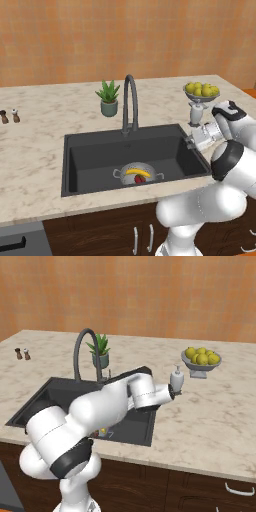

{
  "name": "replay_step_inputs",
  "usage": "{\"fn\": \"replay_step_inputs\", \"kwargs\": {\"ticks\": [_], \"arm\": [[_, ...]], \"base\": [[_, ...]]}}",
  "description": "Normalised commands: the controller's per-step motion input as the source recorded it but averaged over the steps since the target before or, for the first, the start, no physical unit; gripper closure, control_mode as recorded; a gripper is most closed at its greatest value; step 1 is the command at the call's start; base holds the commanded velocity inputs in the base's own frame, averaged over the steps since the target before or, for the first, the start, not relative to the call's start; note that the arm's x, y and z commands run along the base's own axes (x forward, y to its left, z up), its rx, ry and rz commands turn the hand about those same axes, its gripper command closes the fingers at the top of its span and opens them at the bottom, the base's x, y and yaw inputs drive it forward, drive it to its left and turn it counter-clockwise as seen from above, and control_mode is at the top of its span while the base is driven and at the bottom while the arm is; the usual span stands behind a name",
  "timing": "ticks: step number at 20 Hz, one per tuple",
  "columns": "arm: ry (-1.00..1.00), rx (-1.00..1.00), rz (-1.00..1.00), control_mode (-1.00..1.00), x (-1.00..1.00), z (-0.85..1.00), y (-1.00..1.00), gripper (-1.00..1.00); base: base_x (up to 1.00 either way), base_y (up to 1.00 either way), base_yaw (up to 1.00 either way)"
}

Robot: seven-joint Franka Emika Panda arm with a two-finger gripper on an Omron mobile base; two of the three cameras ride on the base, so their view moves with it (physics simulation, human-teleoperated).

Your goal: Put the colander in the sink, put the banana, mango in the colander, and turn on the sink faucet and pour water over the colander.

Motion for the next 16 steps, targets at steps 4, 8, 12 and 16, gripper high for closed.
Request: {"fn": "replay_step_inputs", "kwargs": {"ticks": [4,8,12,16], "arm": [[0.0,0.08,0.31,-1.0,0.04,-0.07,-0.07,-1.0],[0.02,0.08,0.22,-1.0,0.1,-0.06,0.11,-1.0],[-0.19,0.15,0.0,-1.0,-0.04,-0.23,0.21,-1.0],[-0.16,0.12,-0.03,-1.0,0.0,-0.01,0.09,-1.0]], "base": [[0.0,0.0,0.0],[0.0,0.0,0.0],[0.0,0.0,0.0],[0.0,0.0,0.0]]}}
